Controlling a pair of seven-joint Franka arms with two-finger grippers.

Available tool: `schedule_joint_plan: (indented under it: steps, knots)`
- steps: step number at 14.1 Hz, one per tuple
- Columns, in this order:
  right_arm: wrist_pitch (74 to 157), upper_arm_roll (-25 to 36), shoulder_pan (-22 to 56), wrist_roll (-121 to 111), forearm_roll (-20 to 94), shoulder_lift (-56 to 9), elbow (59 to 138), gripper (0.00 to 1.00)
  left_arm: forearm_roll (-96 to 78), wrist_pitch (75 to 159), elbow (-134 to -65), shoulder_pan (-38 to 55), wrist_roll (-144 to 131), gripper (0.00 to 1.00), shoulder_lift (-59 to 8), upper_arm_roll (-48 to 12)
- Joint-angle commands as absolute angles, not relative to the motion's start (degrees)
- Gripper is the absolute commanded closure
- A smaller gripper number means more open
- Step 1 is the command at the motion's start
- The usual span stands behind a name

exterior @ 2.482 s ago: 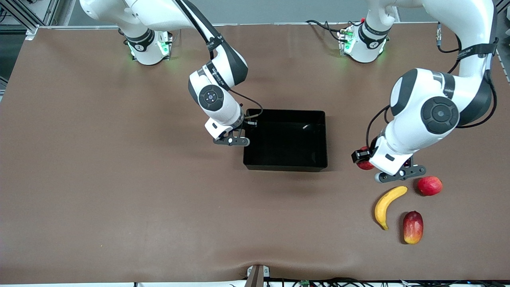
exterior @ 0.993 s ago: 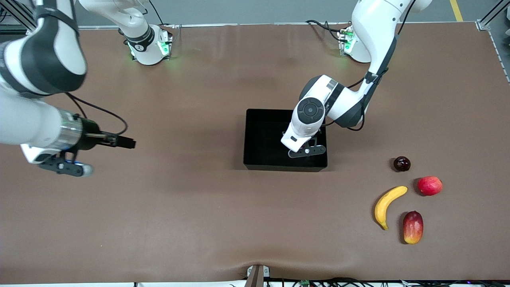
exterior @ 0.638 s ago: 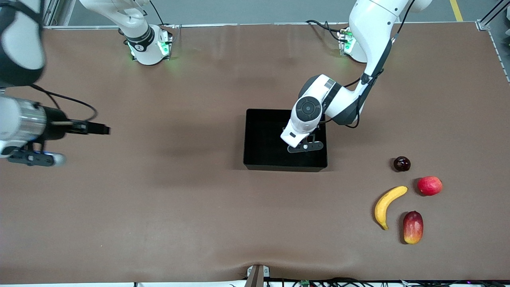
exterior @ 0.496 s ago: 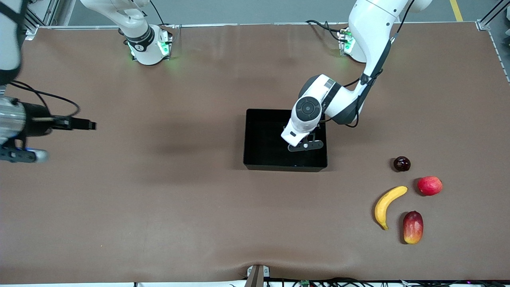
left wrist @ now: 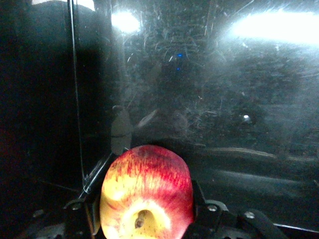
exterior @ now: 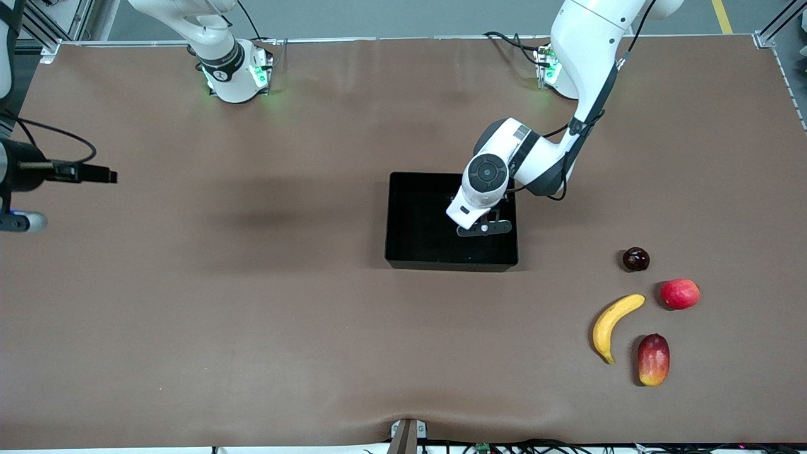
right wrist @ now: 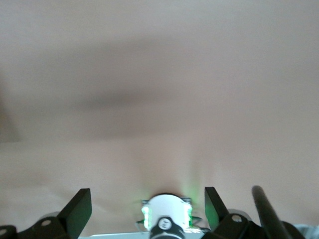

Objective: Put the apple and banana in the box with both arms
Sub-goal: 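Open the left gripper to drop the apple into the box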

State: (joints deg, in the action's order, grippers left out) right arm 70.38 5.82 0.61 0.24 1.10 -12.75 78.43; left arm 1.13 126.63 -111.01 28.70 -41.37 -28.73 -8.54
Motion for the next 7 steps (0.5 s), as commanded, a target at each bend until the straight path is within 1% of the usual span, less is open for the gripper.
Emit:
schedule_joint_plan:
  steps: [1,2,3,4,5,7]
  knots:
    - [72.8,4.7,0.8,0.4,1.3,-10.7,79.0,0.00,1.0,126.7,-111.0,28.8,-40.8,0.00,-26.5,-8.4]
    - [74.3,4.8,0.4,0.2,3.0,-11.0,78.0,0.00,1.0,126.7,-110.7,28.7,-40.9,0.00,-25.2,-8.4]
    - [74.9,4.8,0.5,0.3,3.2,-11.6,76.0,0.00,1.0,124.8,-109.9,28.3,-41.0,0.00,-24.0,-8.3]
    - [75.1,5.2,0.4,1.2,2.6,-11.7,74.3,0.00,1.0,121.6,-107.3,28.1,-40.9,0.00,-23.0,-8.3]
    - [75.1,5.1,-0.1,2.9,3.0,-11.8,73.5,0.00,1.1,116.9,-103.7,27.5,-40.5,0.00,-22.7,-7.8]
    - [76.4,4.8,0.8,4.2,2.8,-10.9,73.4,0.00,1.1,107.2,-93.9,23.7,-36.5,0.00,-23.1,-7.7]
